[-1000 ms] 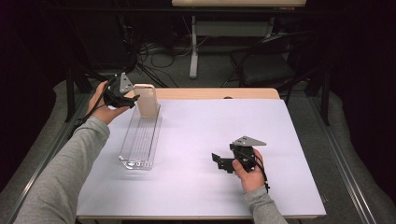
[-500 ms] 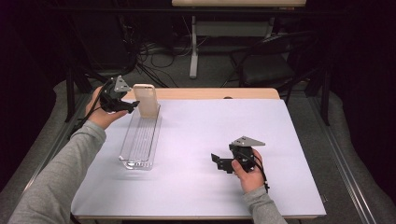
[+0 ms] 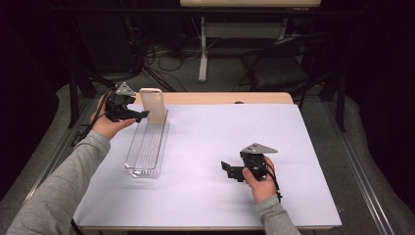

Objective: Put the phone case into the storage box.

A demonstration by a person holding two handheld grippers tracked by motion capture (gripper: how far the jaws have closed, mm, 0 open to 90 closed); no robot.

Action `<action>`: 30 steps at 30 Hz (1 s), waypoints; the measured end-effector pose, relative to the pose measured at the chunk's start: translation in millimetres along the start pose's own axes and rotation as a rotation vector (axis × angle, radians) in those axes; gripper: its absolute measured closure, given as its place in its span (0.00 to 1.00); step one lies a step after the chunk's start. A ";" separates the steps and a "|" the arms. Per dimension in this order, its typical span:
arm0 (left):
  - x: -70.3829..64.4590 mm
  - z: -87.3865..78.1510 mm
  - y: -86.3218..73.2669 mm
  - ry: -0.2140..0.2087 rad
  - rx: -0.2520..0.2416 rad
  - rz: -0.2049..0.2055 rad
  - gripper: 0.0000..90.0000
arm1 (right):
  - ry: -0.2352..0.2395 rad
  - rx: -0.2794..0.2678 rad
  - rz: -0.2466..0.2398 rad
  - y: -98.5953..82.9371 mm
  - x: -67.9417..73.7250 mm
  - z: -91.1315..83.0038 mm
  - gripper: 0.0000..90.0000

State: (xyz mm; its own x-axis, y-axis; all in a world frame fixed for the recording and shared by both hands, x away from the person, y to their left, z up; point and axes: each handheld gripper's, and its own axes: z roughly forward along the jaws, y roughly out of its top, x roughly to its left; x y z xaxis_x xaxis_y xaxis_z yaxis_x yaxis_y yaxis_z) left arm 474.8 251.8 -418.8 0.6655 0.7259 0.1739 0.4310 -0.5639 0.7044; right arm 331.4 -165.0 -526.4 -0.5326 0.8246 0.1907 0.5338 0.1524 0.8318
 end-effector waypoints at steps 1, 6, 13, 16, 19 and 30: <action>-0.9 -0.4 -0.5 -0.006 -0.002 -0.006 0.26 | 0.000 0.000 -0.001 0.0 0.1 0.1 0.16; -5.9 -1.8 -2.4 -0.046 -0.007 -0.046 0.23 | -0.001 0.003 -0.003 0.1 0.5 0.5 0.16; -15.5 -4.2 -5.5 -0.093 -0.033 -0.087 0.18 | -0.008 -0.003 -0.001 1.8 0.5 -0.6 0.15; -18.9 -4.8 -6.1 -0.107 -0.038 -0.097 0.18 | -0.011 -0.005 -0.004 3.3 0.2 -1.6 0.12; -22.5 -5.1 -7.2 -0.119 -0.053 -0.118 0.18 | -0.005 -0.006 -0.012 4.8 0.8 -2.7 0.08; -28.9 -8.3 -8.1 -0.165 -0.091 -0.171 0.18 | 0.011 -0.004 -0.028 10.7 -1.1 -9.0 0.03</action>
State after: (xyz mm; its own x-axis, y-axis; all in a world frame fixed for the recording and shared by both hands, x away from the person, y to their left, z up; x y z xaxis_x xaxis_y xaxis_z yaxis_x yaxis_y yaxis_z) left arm 447.1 238.7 -423.8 0.6812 0.7294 -0.0625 0.4941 -0.3951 0.7744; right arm 331.8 -169.2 -513.0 -0.5544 0.8140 0.1733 0.5160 0.1728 0.8390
